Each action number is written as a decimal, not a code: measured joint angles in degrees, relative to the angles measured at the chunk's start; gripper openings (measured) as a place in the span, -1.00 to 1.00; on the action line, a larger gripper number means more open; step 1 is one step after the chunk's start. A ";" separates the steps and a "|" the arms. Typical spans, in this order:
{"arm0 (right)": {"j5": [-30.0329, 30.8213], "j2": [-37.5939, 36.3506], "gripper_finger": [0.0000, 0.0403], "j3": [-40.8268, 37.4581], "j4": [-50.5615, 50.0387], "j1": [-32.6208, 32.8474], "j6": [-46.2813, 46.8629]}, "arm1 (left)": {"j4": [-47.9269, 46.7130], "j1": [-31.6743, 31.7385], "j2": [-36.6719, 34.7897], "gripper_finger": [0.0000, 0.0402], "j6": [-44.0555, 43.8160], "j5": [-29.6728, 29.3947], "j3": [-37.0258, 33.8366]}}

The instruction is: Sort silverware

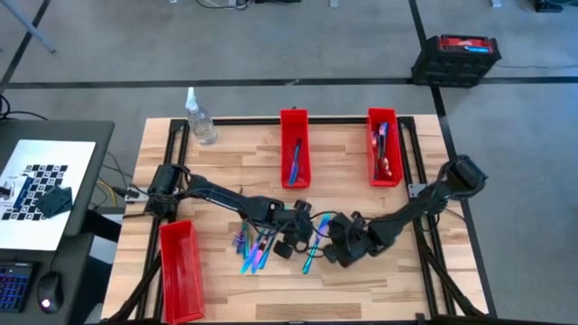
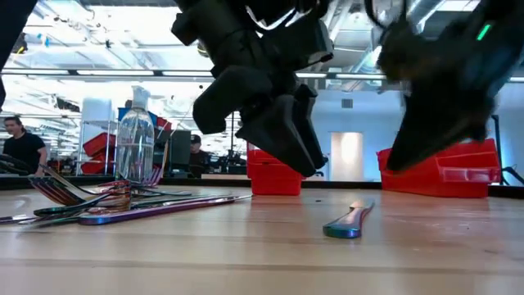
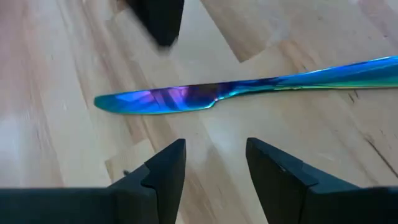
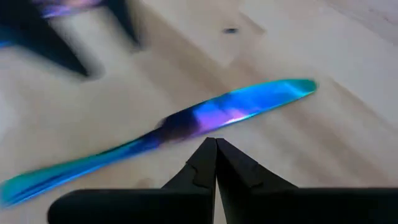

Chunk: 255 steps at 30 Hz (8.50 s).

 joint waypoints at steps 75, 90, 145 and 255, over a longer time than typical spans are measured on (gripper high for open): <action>0.33 -3.05 -1.00 -13.43 17.29 0.80 37.53 | 10.15 5.20 5.78 -0.36 47.11 1.10 2.58; -1.57 -3.05 -1.00 -13.43 19.86 -2.82 34.08 | 10.96 6.27 10.03 -0.36 52.82 3.52 2.80; 1.24 0.92 -1.00 -8.93 23.54 -1.93 22.65 | 13.01 6.49 10.89 -0.36 53.53 3.29 2.60; 8.53 -16.35 -1.00 -10.28 -1.27 6.29 13.96 | -7.19 5.34 0.65 -1.00 6.41 13.77 8.98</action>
